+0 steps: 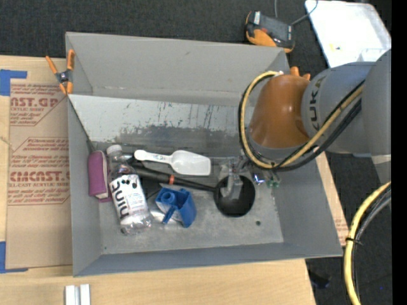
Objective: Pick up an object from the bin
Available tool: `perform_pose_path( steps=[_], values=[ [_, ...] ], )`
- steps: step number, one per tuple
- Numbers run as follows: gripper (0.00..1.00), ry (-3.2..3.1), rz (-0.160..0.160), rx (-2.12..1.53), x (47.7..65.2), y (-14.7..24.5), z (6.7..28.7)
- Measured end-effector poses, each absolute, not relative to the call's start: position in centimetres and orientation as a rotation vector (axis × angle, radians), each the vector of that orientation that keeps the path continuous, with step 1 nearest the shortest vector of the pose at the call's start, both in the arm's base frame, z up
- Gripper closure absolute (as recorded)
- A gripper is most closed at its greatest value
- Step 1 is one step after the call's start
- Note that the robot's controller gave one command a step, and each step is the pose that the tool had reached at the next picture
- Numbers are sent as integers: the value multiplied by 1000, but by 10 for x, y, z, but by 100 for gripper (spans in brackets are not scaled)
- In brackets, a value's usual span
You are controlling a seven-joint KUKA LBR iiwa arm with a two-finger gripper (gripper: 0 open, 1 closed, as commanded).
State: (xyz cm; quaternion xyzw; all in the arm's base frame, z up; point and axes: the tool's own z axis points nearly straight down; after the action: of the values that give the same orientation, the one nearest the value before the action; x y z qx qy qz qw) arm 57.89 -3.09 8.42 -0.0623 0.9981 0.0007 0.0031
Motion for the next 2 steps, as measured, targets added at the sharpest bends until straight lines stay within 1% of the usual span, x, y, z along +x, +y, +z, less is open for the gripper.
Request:
perform_pose_path(
  steps=[1,2],
  values=[
    [100,3085,2,-553,580,-28,91],
    [100,3118,7,-349,582,-27,139]
  ],
)
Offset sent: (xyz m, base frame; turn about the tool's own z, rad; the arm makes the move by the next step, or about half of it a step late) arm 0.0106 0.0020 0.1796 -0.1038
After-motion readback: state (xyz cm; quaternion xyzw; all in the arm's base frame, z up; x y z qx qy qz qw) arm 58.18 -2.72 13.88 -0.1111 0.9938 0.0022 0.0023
